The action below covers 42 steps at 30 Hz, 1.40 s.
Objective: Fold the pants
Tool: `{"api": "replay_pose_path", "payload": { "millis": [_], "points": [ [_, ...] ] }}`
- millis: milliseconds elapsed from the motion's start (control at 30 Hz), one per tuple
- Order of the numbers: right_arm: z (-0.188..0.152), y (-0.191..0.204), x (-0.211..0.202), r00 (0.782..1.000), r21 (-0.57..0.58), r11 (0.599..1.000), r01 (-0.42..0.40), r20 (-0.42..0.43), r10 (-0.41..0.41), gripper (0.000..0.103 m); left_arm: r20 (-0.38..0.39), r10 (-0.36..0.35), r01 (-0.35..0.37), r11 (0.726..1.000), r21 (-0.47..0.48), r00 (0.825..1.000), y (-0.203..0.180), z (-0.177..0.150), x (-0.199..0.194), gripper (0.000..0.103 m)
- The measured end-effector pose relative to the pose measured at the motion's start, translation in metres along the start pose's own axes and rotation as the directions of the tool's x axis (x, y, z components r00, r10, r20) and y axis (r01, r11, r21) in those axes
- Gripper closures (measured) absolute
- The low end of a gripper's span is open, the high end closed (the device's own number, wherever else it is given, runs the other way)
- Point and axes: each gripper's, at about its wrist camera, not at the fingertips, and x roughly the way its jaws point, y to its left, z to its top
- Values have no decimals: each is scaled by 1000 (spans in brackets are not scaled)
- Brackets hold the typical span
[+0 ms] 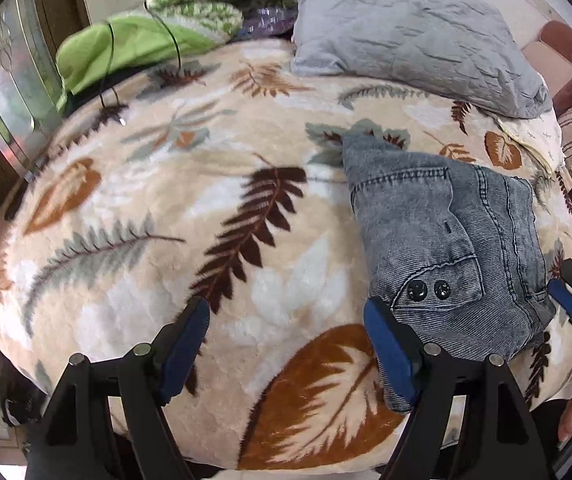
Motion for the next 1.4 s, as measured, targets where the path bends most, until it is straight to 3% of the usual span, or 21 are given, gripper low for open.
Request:
{"api": "replay_pose_path", "payload": {
  "millis": [133,533,667,1000,1133,1333,1400],
  "points": [
    [2,-6,1,1000,22,1000,8,-6,-8,30,-38,-36,35,999,-25,999,-3,9,14,23],
    [8,-17,3,999,66,997,38,-4,-38,30,-31,-79,79,997,-13,996,-40,23,30,23],
    [9,-20,2,999,79,996,34,-1,-34,30,-52,-132,132,991,-12,990,-50,25,35,23],
    [17,-40,23,996,155,987,52,-73,-42,30,-67,-191,192,981,8,979,-59,30,46,24],
    [15,-43,36,992,165,986,22,-125,-1,31,-86,-259,257,966,-25,962,-56,29,51,40],
    [12,-30,51,982,120,991,-54,-174,75,32,-85,-264,263,965,-23,961,-54,30,53,40],
    [11,-29,52,982,108,993,-46,-176,64,32,-97,-271,269,963,-34,958,-49,31,53,40]
  ]
}}
